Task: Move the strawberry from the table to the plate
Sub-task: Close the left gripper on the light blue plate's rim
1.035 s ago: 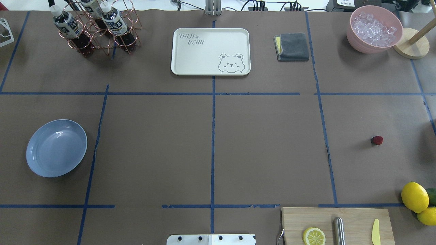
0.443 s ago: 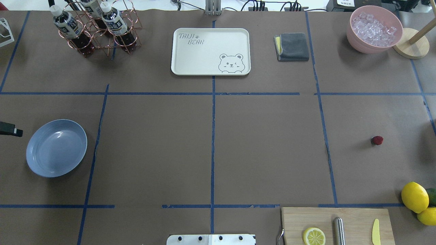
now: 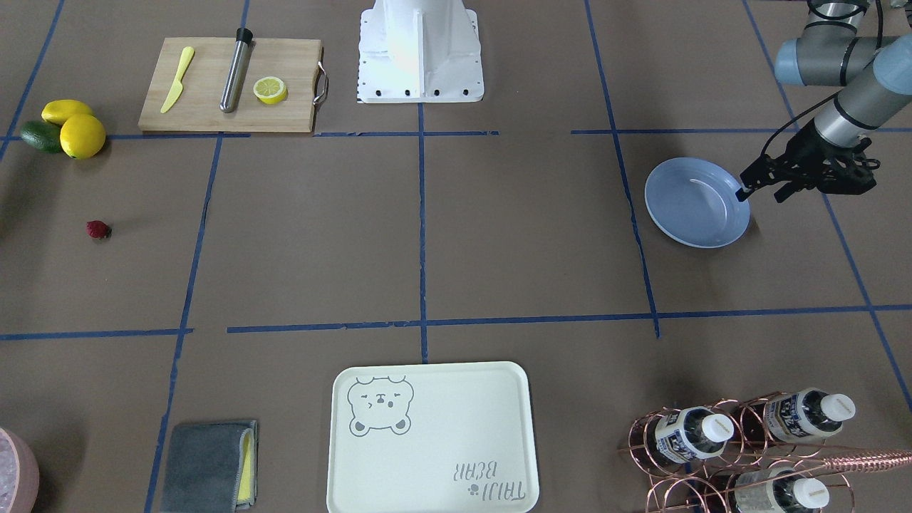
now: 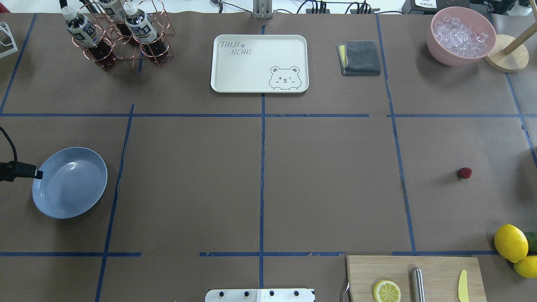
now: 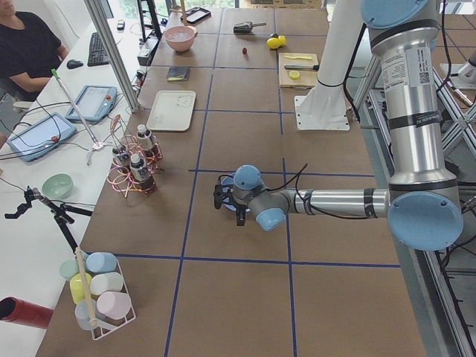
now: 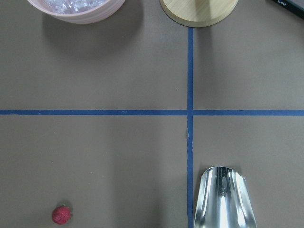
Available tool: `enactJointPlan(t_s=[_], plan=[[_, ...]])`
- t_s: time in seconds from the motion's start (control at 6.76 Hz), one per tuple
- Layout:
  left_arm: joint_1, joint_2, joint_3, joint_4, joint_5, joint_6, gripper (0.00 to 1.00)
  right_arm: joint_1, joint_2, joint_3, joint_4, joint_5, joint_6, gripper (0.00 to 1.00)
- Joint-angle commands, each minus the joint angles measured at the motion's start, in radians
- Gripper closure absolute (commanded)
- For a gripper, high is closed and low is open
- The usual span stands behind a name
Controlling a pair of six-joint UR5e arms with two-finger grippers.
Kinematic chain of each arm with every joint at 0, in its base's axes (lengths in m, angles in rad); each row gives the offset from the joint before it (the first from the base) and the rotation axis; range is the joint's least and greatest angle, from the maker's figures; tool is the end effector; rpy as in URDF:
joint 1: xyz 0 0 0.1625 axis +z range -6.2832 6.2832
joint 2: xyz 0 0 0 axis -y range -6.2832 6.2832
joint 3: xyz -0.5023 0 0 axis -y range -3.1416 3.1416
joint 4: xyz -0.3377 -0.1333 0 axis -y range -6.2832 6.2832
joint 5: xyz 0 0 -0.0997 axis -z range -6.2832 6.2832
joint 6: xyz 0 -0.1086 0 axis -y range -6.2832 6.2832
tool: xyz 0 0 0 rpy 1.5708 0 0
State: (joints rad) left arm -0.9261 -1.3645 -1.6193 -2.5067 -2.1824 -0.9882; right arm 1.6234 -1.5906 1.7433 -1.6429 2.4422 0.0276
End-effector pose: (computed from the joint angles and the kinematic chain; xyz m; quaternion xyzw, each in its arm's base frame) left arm 0.1621 -0.3336 0.7006 0.0447 0.4544 -0.0383 0.8889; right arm 0.0727 -0.4256 0.6750 0.0418 -0.4212 0.0193 0.9058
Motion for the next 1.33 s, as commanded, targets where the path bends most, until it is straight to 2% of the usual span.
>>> enactJointPlan(t_s=[0.0, 0.15, 0.44, 0.59, 0.74, 0.89, 1.18], plan=[[0.026, -0.001, 0.006, -0.001, 0.012, -0.001, 0.21, 0.001, 0.000, 0.005, 0.000, 0.003, 0.000, 0.00], [0.032, -0.002, 0.006, -0.001, 0.012, -0.001, 0.23, 0.001, 0.001, 0.007, -0.002, 0.003, 0.000, 0.00], [0.050, -0.007, 0.009, -0.001, 0.012, -0.001, 0.34, 0.001, 0.000, 0.005, -0.002, 0.003, 0.002, 0.00], [0.056, -0.005, 0.009, -0.001, 0.012, 0.000, 0.51, 0.001, 0.001, 0.005, -0.002, 0.001, 0.002, 0.00], [0.056, -0.005, 0.009, -0.004, 0.012, 0.000, 0.78, 0.001, 0.001, 0.005, -0.002, 0.001, 0.002, 0.00], [0.056, -0.005, 0.007, -0.006, 0.010, 0.005, 1.00, 0.001, 0.000, 0.007, -0.002, 0.001, 0.002, 0.00], [0.050, 0.001, -0.019, -0.006, -0.006, 0.003, 1.00, 0.001, -0.002, 0.021, -0.002, -0.002, 0.002, 0.00]])
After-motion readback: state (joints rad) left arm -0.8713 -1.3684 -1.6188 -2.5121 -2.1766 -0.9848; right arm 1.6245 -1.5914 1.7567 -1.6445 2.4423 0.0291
